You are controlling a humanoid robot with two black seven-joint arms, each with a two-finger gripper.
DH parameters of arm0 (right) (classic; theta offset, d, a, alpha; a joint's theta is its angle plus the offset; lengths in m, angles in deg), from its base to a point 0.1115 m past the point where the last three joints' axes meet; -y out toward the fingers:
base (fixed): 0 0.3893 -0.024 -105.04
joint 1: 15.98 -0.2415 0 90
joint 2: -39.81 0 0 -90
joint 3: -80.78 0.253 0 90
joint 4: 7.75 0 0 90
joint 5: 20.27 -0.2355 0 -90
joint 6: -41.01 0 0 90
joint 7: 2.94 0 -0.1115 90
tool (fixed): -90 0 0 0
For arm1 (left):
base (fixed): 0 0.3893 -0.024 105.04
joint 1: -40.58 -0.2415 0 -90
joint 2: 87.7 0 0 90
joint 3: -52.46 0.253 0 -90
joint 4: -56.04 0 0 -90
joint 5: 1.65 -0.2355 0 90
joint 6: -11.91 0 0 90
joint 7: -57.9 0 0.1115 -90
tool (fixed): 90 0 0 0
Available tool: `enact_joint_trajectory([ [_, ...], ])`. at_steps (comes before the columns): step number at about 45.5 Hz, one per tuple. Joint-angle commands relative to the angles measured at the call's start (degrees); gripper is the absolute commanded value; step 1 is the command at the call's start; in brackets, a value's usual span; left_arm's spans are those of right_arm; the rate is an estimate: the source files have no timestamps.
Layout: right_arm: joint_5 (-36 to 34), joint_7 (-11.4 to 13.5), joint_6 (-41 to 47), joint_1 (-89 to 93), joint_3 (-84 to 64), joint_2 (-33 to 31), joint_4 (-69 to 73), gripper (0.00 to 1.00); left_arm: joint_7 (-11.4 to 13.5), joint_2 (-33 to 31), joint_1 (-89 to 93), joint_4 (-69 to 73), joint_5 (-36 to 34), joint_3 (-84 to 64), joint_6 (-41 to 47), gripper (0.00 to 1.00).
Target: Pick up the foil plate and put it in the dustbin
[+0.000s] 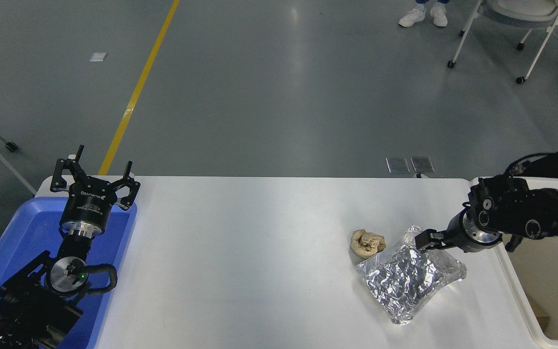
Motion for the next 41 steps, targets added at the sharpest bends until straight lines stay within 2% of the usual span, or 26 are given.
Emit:
enact_joint_trajectory([
  [1, 2.45, -0.51, -10.50, 8.10, 0.34, 3.88, -6.66, 1.00, 0.00, 0.00, 0.00, 0.00, 0.00, 0.00, 0.00, 1.00],
  [5, 2.63, -0.95, -11.83, 9.25, 0.34, 4.23, -8.33, 0.95, 0.00, 0.00, 0.00, 0.00, 0.00, 0.00, 0.00, 1.00],
  [12, 2.63, -1.83, -12.18, 9.42, 0.35, 4.14, -8.77, 0.48, 0.00, 0.00, 0.00, 0.00, 0.00, 0.00, 0.00, 1.00],
  [16, 2.63, -1.83, -12.09, 9.07, 0.34, 3.88, -8.51, 0.39, 0.00, 0.00, 0.00, 0.00, 0.00, 0.00, 0.00, 1.00],
  [17, 2.54, -1.83, -11.92, 8.90, 0.34, 3.79, -8.42, 0.29, 0.00, 0.00, 0.00, 0.00, 0.00, 0.00, 0.00, 1.00],
  [19, 2.54, -1.83, -11.83, 8.63, 0.34, 3.70, -8.33, 0.01, 0.00, 0.00, 0.00, 0.00, 0.00, 0.00, 0.00, 1.00],
  [28, 2.45, -3.41, -9.90, 5.47, -1.41, 2.74, -6.93, 0.00, 0.00, 0.00, 0.00, 0.00, 0.00, 0.00, 0.00, 1.00],
  [33, 2.45, -4.29, -7.44, 2.05, -2.55, -1.21, -2.37, 0.00, 0.00, 0.00, 0.00, 0.00, 0.00, 0.00, 0.00, 1.00],
  [41, 2.45, -4.21, -1.99, -4.89, -2.73, -9.47, 7.12, 0.00, 0.00, 0.00, 0.00, 0.00, 0.00, 0.00, 0.00, 1.00],
])
